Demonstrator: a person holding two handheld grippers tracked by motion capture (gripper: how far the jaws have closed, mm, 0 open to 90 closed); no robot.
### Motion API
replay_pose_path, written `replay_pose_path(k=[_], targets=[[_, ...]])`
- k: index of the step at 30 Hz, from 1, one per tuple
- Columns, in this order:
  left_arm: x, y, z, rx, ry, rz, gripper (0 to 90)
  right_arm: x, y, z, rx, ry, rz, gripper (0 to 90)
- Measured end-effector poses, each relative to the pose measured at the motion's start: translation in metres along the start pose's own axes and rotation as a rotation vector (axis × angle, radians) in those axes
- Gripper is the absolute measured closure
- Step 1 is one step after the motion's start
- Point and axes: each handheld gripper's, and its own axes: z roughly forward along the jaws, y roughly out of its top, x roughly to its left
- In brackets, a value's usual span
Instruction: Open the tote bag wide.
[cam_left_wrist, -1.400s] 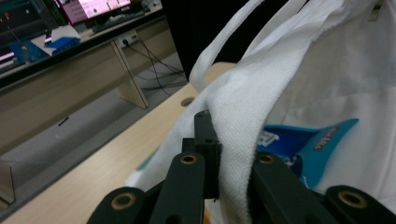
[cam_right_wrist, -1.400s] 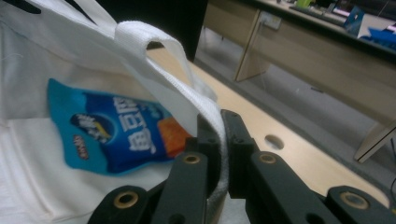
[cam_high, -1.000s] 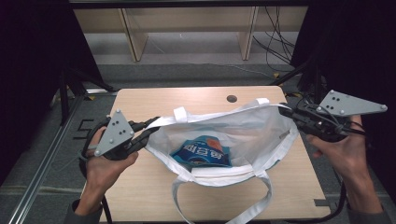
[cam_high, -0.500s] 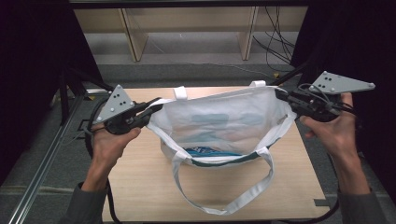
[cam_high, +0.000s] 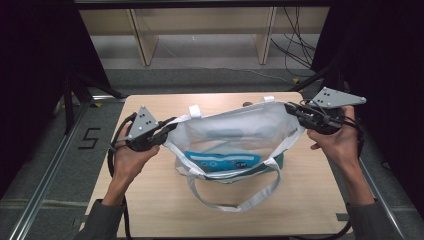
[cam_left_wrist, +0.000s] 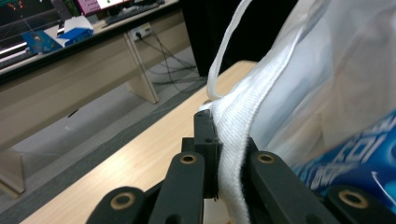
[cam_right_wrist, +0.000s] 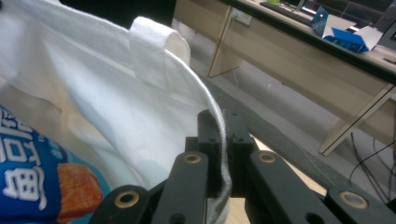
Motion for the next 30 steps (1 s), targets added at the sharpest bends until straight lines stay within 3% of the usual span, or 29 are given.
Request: replay_pose_path(k=[1, 4, 8, 10, 11, 17, 18, 19, 21, 23, 24, 26, 30], targets=[[0.001, -0.012, 0.007, 0.029, 0.0, -0.001, 86.3, 0.002, -0.006, 0.007, 0.024, -0.003, -0.005, 88.3], [0.006, -0.03, 0.015, 0.029, -0.013, -0.07, 86.2, 0.003, -0.014, 0.017, 0.036, 0.018, 0.003, 88.3], [0.008, -0.042, 0.023, 0.041, -0.003, -0.085, 85.9, 0.007, -0.018, 0.027, 0.054, 0.008, -0.006, 88.3], [0.013, -0.05, 0.031, 0.034, 0.008, -0.114, 85.8, 0.007, -0.022, 0.036, 0.065, 0.009, -0.003, 88.3], [0.015, -0.052, 0.035, 0.03, 0.016, -0.097, 85.8, 0.007, -0.024, 0.04, 0.068, 0.001, -0.008, 88.3], [0.023, -0.062, 0.059, 0.054, 0.032, -0.108, 85.4, -0.001, -0.038, 0.063, 0.109, -0.023, 0.012, 88.3], [0.026, -0.069, 0.069, 0.067, 0.031, -0.13, 85.4, -0.003, -0.041, 0.067, 0.116, -0.02, 0.02, 88.3], [0.026, -0.069, 0.069, 0.067, 0.031, -0.13, 85.3, -0.005, -0.044, 0.071, 0.118, -0.018, 0.026, 88.2], [0.029, -0.084, 0.082, 0.074, 0.003, -0.228, 85.1, -0.009, -0.05, 0.077, 0.125, -0.011, 0.042, 88.2], [0.031, -0.09, 0.087, 0.072, -0.009, -0.24, 84.7, -0.008, -0.054, 0.08, 0.14, 0.0, 0.059, 88.3], [0.031, -0.096, 0.09, 0.089, -0.011, -0.254, 84.5, -0.008, -0.061, 0.086, 0.159, 0.003, 0.067, 88.2], [0.029, -0.105, 0.097, 0.121, -0.021, -0.248, 84.5, -0.007, -0.065, 0.089, 0.171, 0.0, 0.071, 88.2], [0.021, -0.118, 0.106, 0.184, -0.034, -0.252, 84.5, -0.006, -0.091, 0.099, 0.211, 0.01, 0.101, 88.3]])
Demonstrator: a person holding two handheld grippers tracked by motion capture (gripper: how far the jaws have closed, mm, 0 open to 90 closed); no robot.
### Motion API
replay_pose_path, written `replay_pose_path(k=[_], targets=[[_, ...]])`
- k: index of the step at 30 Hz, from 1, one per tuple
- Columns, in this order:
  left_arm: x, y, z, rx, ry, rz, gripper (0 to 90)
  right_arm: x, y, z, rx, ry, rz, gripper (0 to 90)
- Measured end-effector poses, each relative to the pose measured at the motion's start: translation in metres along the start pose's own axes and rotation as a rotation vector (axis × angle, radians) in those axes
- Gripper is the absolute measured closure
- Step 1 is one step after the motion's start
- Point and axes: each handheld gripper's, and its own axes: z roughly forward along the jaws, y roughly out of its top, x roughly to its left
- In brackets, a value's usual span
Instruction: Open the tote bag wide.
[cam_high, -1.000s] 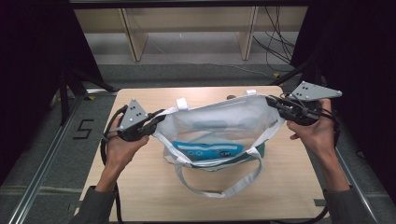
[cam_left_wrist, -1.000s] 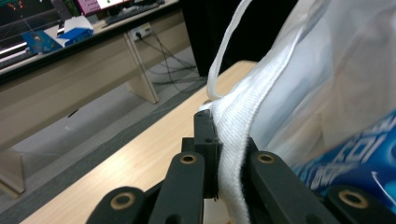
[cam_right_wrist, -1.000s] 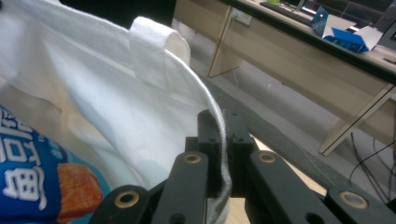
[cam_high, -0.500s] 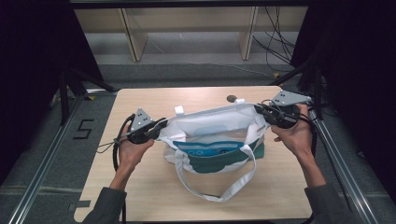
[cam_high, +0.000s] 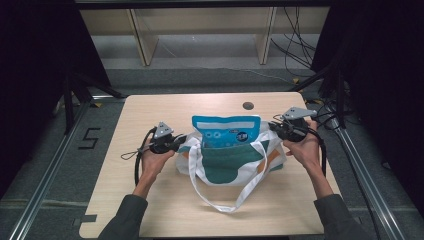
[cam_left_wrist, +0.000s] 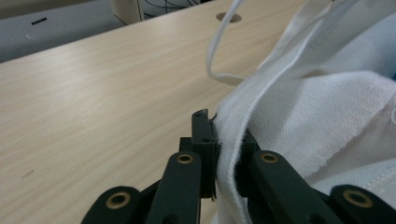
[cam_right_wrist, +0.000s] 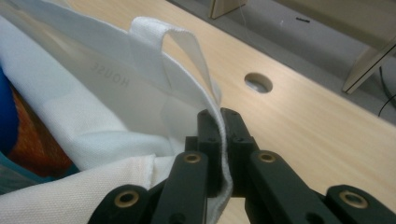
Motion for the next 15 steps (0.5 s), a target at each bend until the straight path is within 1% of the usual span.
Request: replay_pose_path(k=[1, 2, 3, 4, 5, 6, 7, 8, 9, 10, 11, 12, 13, 15], targets=[[0.0, 0.0, 0.0, 0.0, 0.0, 0.0, 84.6, 0.0, 0.0, 0.0, 0.0, 0.0, 0.0, 88.3], [0.0, -0.005, 0.003, 0.015, -0.001, 0.012, 84.6, 0.0, -0.008, 0.003, -0.005, 0.004, 0.017, 88.2], [0.0, -0.007, 0.005, 0.008, -0.008, -0.01, 84.6, 0.0, -0.011, 0.004, 0.004, 0.012, 0.015, 88.2], [0.001, -0.009, 0.006, 0.015, -0.016, -0.012, 84.6, 0.0, -0.015, 0.006, 0.016, 0.017, 0.012, 88.2], [0.001, -0.009, 0.006, 0.015, -0.016, -0.012, 84.6, 0.0, -0.015, 0.006, 0.016, 0.017, 0.012, 88.2], [0.003, -0.014, 0.008, 0.02, -0.017, -0.014, 84.6, 0.003, -0.023, 0.011, 0.02, 0.023, 0.023, 88.2], [0.003, -0.014, 0.008, 0.02, -0.017, -0.014, 84.6, 0.003, -0.023, 0.011, 0.02, 0.023, 0.023, 88.2], [0.002, -0.019, 0.011, 0.048, -0.01, -0.007, 84.6, 0.006, -0.032, 0.017, 0.057, 0.031, 0.03, 88.2], [0.001, -0.021, 0.014, 0.066, -0.006, 0.004, 84.6, 0.006, -0.037, 0.021, 0.073, 0.03, 0.019, 88.2], [0.002, -0.024, 0.016, 0.089, -0.007, 0.018, 84.7, 0.008, -0.041, 0.025, 0.088, 0.029, 0.022, 88.2], [0.002, -0.028, 0.019, 0.103, -0.021, 0.009, 84.9, 0.009, -0.046, 0.028, 0.108, 0.034, 0.021, 88.2], [0.002, -0.03, 0.021, 0.089, -0.023, -0.039, 85.0, 0.009, -0.052, 0.032, 0.118, 0.036, 0.019, 88.2], [0.003, -0.031, 0.02, 0.097, -0.032, -0.036, 84.9, 0.009, -0.056, 0.033, 0.13, 0.056, 0.048, 88.2], [0.0, -0.029, 0.019, 0.104, -0.014, -0.002, 84.9, 0.009, -0.06, 0.035, 0.136, 0.075, 0.08, 88.2]])
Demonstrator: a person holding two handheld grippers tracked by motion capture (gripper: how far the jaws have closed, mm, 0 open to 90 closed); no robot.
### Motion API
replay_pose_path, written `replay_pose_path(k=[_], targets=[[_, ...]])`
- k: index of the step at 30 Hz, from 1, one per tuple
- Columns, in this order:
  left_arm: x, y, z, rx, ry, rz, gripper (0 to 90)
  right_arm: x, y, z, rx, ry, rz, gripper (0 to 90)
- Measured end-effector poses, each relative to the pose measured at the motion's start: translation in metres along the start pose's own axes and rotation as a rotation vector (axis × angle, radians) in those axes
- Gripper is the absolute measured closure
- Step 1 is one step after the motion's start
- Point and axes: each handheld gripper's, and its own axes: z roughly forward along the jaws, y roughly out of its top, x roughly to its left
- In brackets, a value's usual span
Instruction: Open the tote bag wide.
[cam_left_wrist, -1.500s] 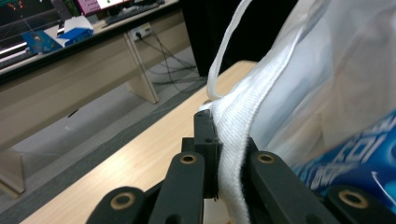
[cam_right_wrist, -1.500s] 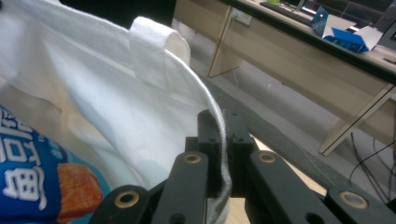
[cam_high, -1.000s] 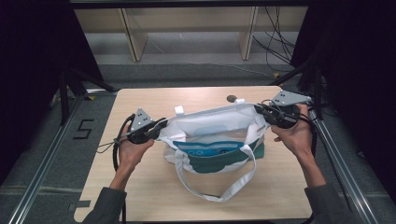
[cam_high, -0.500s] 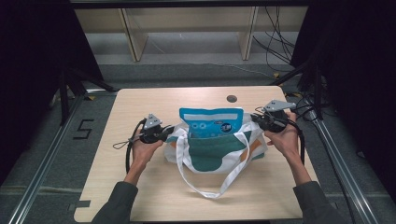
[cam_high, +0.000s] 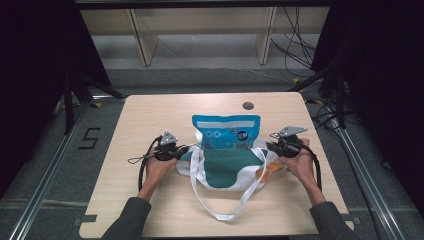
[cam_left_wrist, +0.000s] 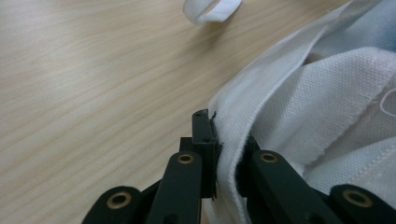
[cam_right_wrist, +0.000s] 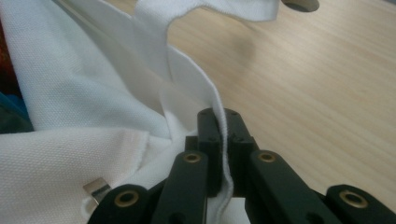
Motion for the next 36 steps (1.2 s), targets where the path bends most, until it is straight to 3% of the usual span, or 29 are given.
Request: replay_pose_path(k=[1, 2, 3, 5, 6, 7, 8, 10, 11, 12, 14, 16, 17, 19, 20, 22, 23, 24, 27, 28, 29, 32, 33, 34, 35, 36], targets=[[0.0, 0.0, 0.0, 0.0, 0.0, 0.0, 85.1, 0.0, -0.001, 0.001, 0.002, -0.002, -0.012, 88.2], [-0.001, 0.0, 0.0, 0.0, 0.008, 0.018, 85.2, 0.002, -0.002, 0.0, 0.031, -0.007, 0.014, 88.2], [0.0, -0.001, 0.001, -0.013, 0.001, -0.003, 85.1, 0.001, -0.003, 0.003, 0.032, -0.014, -0.008, 88.2], [0.0, -0.001, 0.001, -0.008, -0.001, -0.013, 84.8, 0.001, -0.004, 0.005, 0.018, 0.002, 0.012, 87.9], [0.0, -0.001, 0.001, -0.008, -0.001, -0.013, 84.7, 0.001, -0.003, 0.003, 0.023, -0.003, 0.011, 87.7], [0.001, 0.0, 0.0, 0.01, -0.001, 0.013, 84.7, 0.0, -0.003, 0.004, 0.006, -0.006, -0.011, 87.4], [0.001, 0.0, -0.001, 0.01, -0.001, 0.009, 84.6, 0.002, -0.001, 0.001, 0.019, -0.017, 0.005, 85.9], [0.002, 0.0, -0.001, 0.015, -0.005, 0.004, 84.5, 0.001, 0.004, -0.003, -0.015, -0.05, 0.001, 72.1], [0.002, 0.0, 0.0, 0.006, -0.003, -0.016, 84.4, 0.0, 0.007, -0.008, -0.023, -0.064, 0.024, 64.8], [0.002, 0.0, 0.0, -0.003, -0.011, -0.026, 84.1, 0.0, 0.011, -0.015, -0.042, -0.065, 0.062, 62.9], [0.003, -0.001, 0.0, -0.011, -0.01, -0.047, 83.1, 0.0, 0.018, -0.032, -0.097, -0.04, 0.077, 62.9], [0.003, 0.0, -0.001, 0.0, -0.008, -0.031, 83.1, 0.002, 0.025, -0.051, -0.153, -0.031, 0.067, 61.5], [0.002, 0.001, 0.0, -0.006, -0.003, -0.04, 83.1, 0.005, 0.028, -0.061, -0.184, 0.015, 0.084, 60.7], [0.002, 0.001, 0.0, -0.006, -0.003, -0.03, 83.1, 0.007, 0.032, -0.071, -0.216, 0.026, 0.075, 60.7], [0.003, 0.001, -0.002, 0.017, -0.003, -0.008, 83.1, 0.014, 0.035, -0.081, -0.232, 0.03, 0.087, 60.9], [0.003, 0.001, -0.003, 0.021, -0.002, -0.007, 82.8, 0.029, 0.044, -0.102, -0.27, 0.121, 0.067, 59.9], [0.003, 0.001, -0.003, 0.018, 0.0, -0.008, 82.8, 0.029, 0.044, -0.102, -0.27, 0.121, 0.067, 59.9], [0.002, 0.001, -0.001, -0.007, 0.0, -0.026, 82.6, 0.042, 0.049, -0.111, -0.248, 0.141, 0.045, 58.2], [0.002, 0.001, -0.002, -0.004, -0.006, -0.036, 82.6, 0.059, 0.052, -0.115, -0.247, 0.165, -0.002, 57.4], [0.003, 0.001, -0.002, 0.003, -0.006, -0.014, 82.6, 0.065, 0.052, -0.115, -0.224, 0.181, 0.008, 56.7], [0.002, 0.001, -0.002, -0.008, -0.008, -0.034, 82.5, 0.068, 0.052, -0.114, -0.223, 0.2, -0.019, 56.6], [0.002, 0.0, -0.002, -0.009, -0.003, -0.038, 82.3, 0.077, 0.051, -0.111, -0.188, 0.219, -0.015, 56.1], [0.003, 0.001, -0.002, -0.006, -0.007, -0.025, 82.2, 0.08, 0.048, -0.106, -0.154, 0.216, -0.038, 61.5], [0.003, 0.001, -0.002, -0.006, -0.007, -0.025, 82.0, 0.08, 0.048, -0.106, -0.154, 0.216, -0.038, 61.5], [0.004, 0.0, -0.004, 0.016, -0.007, -0.024, 81.8, 0.081, 0.043, -0.1, -0.104, 0.22, -0.08, 77.9], [0.004, 0.0, -0.004, 0.016, -0.007, -0.024, 81.7, 0.081, 0.043, -0.1, -0.104, 0.22, -0.08, 77.9]])
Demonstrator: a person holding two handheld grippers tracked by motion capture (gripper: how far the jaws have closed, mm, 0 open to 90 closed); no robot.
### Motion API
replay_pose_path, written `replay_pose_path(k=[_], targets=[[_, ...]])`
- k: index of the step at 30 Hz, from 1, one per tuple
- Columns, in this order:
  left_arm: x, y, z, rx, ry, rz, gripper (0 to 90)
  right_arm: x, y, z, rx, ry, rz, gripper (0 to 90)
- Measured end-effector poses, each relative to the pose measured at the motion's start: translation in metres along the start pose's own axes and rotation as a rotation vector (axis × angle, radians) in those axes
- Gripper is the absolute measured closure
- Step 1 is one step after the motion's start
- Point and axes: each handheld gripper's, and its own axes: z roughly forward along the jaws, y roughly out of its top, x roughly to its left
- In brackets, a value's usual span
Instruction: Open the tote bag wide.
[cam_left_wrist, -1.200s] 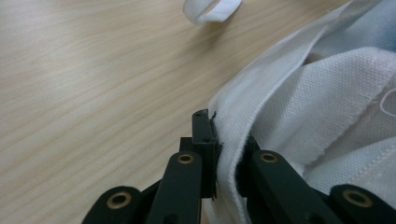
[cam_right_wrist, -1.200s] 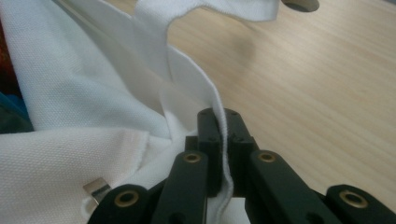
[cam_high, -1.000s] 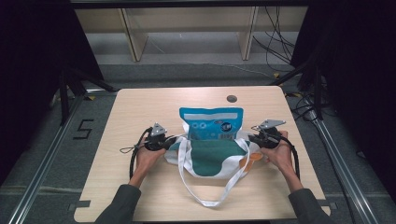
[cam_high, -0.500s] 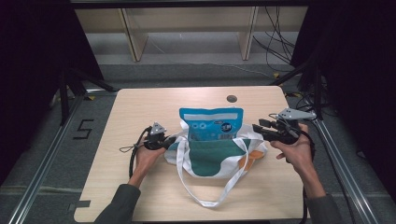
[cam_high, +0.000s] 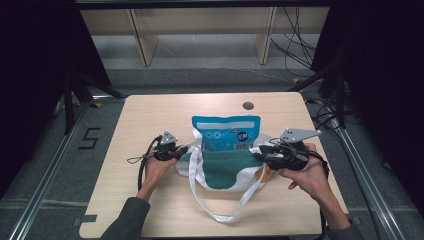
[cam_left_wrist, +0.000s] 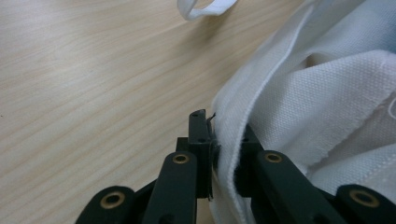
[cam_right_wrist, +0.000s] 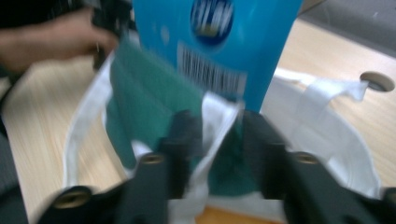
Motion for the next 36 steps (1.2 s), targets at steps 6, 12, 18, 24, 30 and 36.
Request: replay_pose_path(k=[6, 12, 18, 24, 30, 36], targets=[[0.001, -0.001, 0.001, -0.018, 0.0, -0.001, 81.0, 0.005, -0.021, 0.016, 0.146, 0.008, -0.118, 88.7], [-0.002, -0.001, 0.002, -0.028, 0.006, -0.019, 80.3, 0.006, -0.064, 0.089, 0.347, -0.043, -0.139, 89.0], [0.004, 0.0, -0.011, -0.024, -0.003, -0.119, 62.9, 0.001, -0.068, 0.09, 0.343, -0.01, -0.081, 88.9], [-0.001, 0.009, -0.056, -0.022, -0.003, -0.114, 42.7, -0.003, -0.07, 0.091, 0.316, 0.014, -0.087, 88.5], [-0.033, 0.015, -0.092, -0.079, -0.083, -0.092, 49.7, -0.003, -0.069, 0.085, 0.293, 0.029, -0.053, 86.7], [-0.077, 0.001, -0.09, -0.061, -0.201, -0.001, 71.2, -0.006, -0.066, 0.078, 0.252, 0.036, -0.047, 82.2]])
